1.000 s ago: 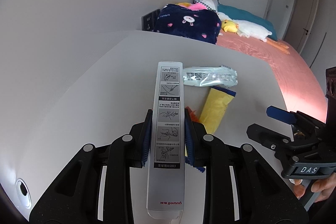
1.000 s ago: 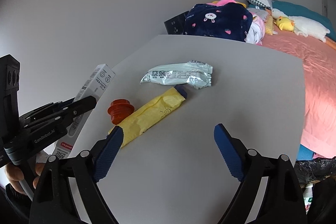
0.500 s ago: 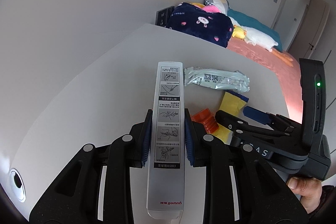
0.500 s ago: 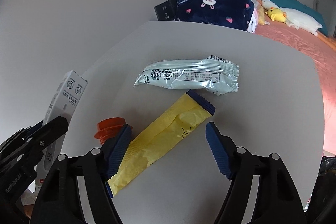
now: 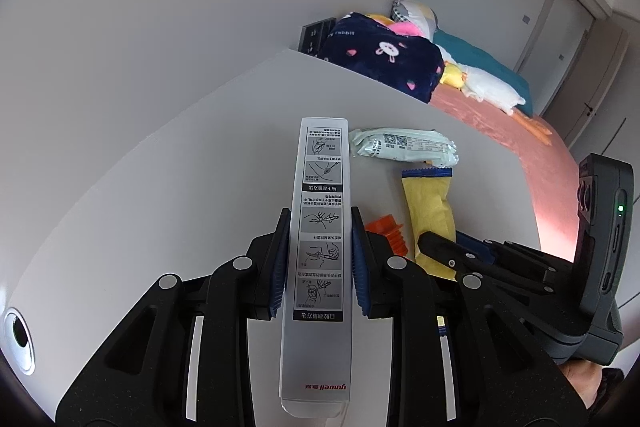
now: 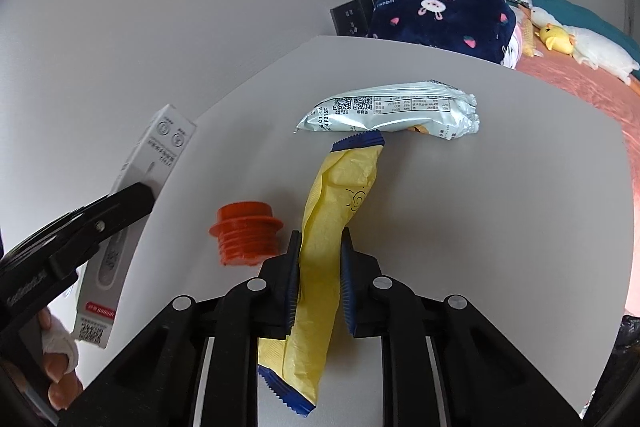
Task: Collect trash
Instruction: 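Carry the white box and yellow wrapper in both tools over the trash bag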
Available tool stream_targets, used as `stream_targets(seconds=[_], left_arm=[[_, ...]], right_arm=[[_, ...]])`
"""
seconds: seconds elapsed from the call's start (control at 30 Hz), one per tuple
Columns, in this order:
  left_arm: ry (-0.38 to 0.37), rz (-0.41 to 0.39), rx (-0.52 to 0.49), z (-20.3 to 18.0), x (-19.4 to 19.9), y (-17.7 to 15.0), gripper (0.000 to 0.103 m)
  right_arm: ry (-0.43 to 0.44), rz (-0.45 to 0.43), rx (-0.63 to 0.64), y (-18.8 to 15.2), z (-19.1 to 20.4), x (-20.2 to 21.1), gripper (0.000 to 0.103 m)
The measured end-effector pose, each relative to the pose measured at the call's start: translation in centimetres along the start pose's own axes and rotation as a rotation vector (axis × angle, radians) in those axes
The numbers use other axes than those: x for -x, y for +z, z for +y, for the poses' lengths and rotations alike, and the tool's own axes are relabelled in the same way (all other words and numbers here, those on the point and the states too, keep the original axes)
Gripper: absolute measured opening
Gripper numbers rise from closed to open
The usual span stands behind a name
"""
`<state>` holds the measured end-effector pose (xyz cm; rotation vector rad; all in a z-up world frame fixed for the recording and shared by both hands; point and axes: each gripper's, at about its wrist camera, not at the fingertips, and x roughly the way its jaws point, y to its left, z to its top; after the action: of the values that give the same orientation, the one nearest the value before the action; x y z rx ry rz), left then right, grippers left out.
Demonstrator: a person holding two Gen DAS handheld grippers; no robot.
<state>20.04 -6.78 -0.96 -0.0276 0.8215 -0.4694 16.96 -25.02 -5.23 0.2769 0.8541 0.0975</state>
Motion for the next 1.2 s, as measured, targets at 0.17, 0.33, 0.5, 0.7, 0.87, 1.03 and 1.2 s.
stream_targets(seconds=[0.17,0.33,0.5,0.7,0.87,1.03,1.2], left_arm=[[-0.012,0.01,-0.026,-1.4,-0.3,-0.2,0.027],[-0.02,0.02,-0.033,-2.8,-0.6,-0.4,0.027],[-0.037,0.022,-0.042,-4.8,-0.1,-0.7,0.027],[-0.058,0.023,-0.075,-8.1,0.9,-1.8,0.027],[-0.081,0.031,-0.1,-10.6,1.2,-2.6,0.027],[-0.102,0.039,-0.125,-12.8,1.5,-3.4,0.027],[-0.121,0.043,-0.145,-14.9,1.9,-4.4,0.027]], right_arm=[[0.023,-0.005,-0.014,-0.6,-1.1,1.5,0.019],[0.032,-0.009,-0.021,-1.0,-2.3,2.8,0.019],[0.043,-0.025,-0.034,-1.4,-3.6,4.9,0.019],[0.041,-0.057,-0.046,-2.5,-5.2,8.2,0.019],[0.029,-0.072,-0.052,-3.6,-6.6,10.6,0.019],[0.018,-0.086,-0.063,-4.9,-8.0,12.7,0.019],[0.006,-0.102,-0.074,-6.1,-9.1,14.5,0.019]])
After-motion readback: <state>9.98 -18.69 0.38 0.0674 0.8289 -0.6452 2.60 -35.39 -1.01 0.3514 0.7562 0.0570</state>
